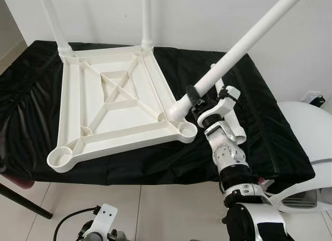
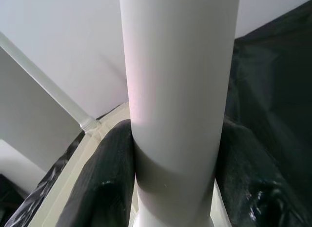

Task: Building children table

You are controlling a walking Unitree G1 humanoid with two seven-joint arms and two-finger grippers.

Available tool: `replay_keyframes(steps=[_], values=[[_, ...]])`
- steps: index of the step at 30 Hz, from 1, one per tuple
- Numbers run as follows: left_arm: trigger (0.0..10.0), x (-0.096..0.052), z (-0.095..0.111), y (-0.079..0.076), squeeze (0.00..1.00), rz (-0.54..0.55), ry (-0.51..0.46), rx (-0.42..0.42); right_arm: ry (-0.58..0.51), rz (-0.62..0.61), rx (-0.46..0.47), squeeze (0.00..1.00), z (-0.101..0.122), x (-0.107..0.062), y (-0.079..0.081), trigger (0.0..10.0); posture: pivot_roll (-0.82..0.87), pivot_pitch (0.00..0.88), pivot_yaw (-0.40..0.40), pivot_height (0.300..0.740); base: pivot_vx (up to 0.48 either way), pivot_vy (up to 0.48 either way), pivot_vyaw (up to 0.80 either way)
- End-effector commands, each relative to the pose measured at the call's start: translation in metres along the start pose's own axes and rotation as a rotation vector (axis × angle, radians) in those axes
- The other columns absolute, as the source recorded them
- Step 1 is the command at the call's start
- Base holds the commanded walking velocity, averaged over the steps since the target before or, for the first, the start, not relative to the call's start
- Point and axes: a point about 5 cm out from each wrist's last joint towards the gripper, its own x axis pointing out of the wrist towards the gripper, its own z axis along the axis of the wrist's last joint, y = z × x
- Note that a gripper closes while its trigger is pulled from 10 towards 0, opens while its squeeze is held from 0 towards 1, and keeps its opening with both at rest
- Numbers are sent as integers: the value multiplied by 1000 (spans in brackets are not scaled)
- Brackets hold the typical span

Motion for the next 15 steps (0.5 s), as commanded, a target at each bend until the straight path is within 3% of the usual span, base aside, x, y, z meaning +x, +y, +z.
replay_keyframes(steps=[1, 8, 10, 12, 15], values=[[10000, -6, -28, -18, 0, -69, 104, 4, 43, 24, 14, 0, -4, 3, 3, 10000, 53, 0, -48, 740, 0, 0, 0], [10000, -6, -30, -19, 0, -71, 107, 1, 146, 48, 58, 0, -20, 3, 8, 10000, 65, 0, -55, 740, 0, 0, 0], [10000, -7, -33, -21, 0, -72, 113, -4, 210, 41, 155, 0, -28, 3, 10, 10000, 80, 0, -59, 740, 0, 0, 0], [10000, -7, -33, -21, 0, -72, 113, -4, 210, 41, 155, 0, -28, 3, 10, 10000, 80, 0, -59, 740, 0, 0, 0], [10000, -8, -37, -25, 0, -74, 125, -15, 267, 12, 321, 0, -38, 0, 9, 10000, 95, 0, -63, 740, 0, 0, 0]])
